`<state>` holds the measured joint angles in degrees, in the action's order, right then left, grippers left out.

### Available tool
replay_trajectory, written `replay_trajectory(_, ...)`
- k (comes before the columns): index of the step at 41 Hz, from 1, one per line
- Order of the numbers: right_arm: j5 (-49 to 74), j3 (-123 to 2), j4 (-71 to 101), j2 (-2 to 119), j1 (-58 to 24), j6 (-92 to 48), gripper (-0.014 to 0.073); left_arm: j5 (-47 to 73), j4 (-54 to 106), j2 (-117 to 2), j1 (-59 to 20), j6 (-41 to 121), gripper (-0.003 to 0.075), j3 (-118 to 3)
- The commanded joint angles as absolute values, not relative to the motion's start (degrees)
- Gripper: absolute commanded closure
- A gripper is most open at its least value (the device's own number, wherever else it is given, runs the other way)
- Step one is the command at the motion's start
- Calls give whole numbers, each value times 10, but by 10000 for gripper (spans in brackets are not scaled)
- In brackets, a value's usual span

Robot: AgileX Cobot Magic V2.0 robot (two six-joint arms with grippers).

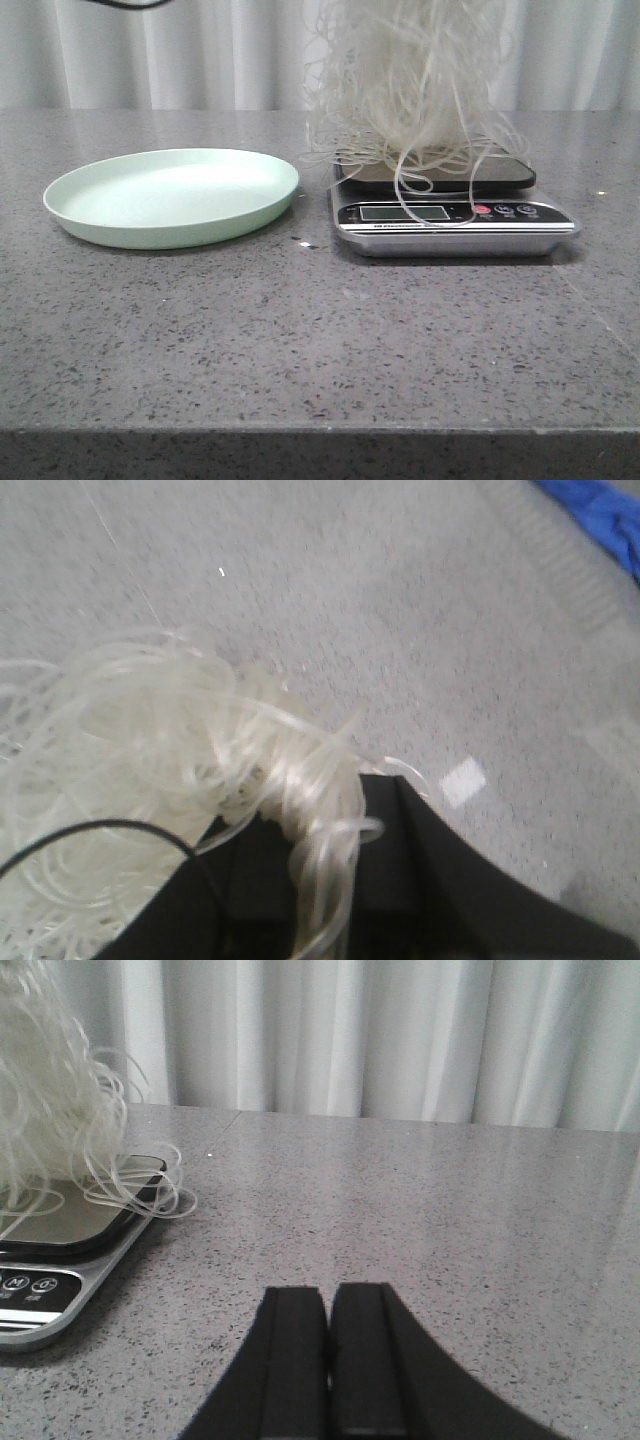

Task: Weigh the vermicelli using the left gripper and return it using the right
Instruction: 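Lower the vermicelli onto the scale pan and open the left gripper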

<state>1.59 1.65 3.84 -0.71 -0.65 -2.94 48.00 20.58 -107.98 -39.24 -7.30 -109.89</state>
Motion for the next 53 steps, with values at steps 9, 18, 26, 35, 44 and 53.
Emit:
replay_trajectory(9,-27,11,40,-15,-4,-30,444,479,196,-1080,-406,-72,583,-1119)
replay_trajectory(18,-27,11,40,-15,-4,-30,444,492,187,-1082,-406,-72,582,-1119)
replay_trajectory(26,-27,11,40,-15,-4,-30,444,503,194,-1082,-406,-72,563,-1119)
replay_trajectory(35,-27,11,40,-15,-4,-30,444,514,200,-1082,-406,-72,235,-1119)
replay_trajectory(44,-27,11,40,-15,-4,-30,444,532,200,-1081,-406,-72,87,-1119)
replay_trajectory(53,-27,11,40,-15,-4,-30,444,576,175,-1069,-406,-76,87,-1119)
